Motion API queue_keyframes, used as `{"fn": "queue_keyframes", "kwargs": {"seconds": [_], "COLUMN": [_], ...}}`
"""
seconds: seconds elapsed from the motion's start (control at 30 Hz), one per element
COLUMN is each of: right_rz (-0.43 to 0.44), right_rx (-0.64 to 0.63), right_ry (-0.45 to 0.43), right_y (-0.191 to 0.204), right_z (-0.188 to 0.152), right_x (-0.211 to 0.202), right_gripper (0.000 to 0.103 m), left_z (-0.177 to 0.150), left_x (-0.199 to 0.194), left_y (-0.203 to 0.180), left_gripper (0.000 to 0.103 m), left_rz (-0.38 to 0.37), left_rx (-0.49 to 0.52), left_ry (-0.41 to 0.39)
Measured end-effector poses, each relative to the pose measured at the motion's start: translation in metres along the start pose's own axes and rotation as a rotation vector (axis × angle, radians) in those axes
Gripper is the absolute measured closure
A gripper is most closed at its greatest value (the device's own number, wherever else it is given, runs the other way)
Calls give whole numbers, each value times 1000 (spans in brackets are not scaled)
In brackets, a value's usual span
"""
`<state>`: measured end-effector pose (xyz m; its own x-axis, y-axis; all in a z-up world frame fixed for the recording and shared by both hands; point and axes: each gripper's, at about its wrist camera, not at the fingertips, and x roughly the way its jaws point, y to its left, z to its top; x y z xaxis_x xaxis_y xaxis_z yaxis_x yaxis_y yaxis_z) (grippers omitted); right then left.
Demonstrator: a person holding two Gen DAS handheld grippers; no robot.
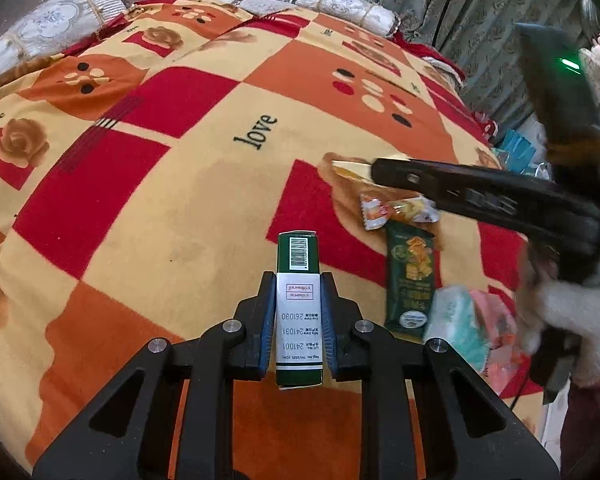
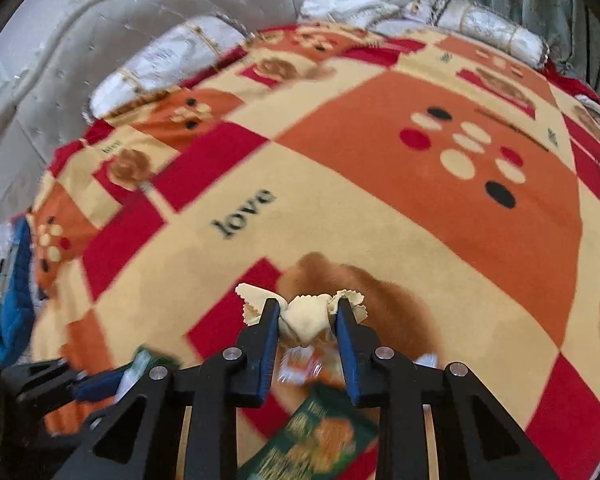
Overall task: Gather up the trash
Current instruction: 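Grasp the white-green medicine box with the left gripper while the right grasps the yellow wrapper, then carry the medicine box and yellow wrapper over the black bin with both tools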
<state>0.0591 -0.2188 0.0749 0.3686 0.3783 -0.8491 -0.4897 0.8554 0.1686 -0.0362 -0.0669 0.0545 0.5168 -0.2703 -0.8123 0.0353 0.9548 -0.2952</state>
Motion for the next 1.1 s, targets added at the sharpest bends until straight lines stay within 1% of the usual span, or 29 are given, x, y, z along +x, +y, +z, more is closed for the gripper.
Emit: {"fn": "queue_keyframes", "kwargs": {"seconds": [0.1, 0.3, 0.43, 0.6, 0.9, 1.1], "right_rz": [14, -17, -29, -60, -118, -156], "right_rx": [-13, -9, 39, 106, 202, 277], "right_ry": [-56, -96, -117, -131, -168, -186], "right_y": [8, 5, -12, -34, -73, -104], "right_z": [-17, -56, -91, -131, -185, -217], "right_x": [-35, -79, -108, -133, -183, -208], "right_gripper": [76, 76, 76, 76, 76, 76], "left_z": [-2, -14, -22, -29, -43, -52], "left_x": [-9, -29, -41, -51, -54, -48], "left_y": [-8, -35, -64, -102, -175, -224], "left_gripper": [85, 85, 85, 85, 85, 84], "left_rz": [-12, -35, -61, -97, -167, -213], "left_rx": [10, 62, 108, 161, 258, 321], "left_ry": [-10, -28, -39, -48, -41, -21]}}
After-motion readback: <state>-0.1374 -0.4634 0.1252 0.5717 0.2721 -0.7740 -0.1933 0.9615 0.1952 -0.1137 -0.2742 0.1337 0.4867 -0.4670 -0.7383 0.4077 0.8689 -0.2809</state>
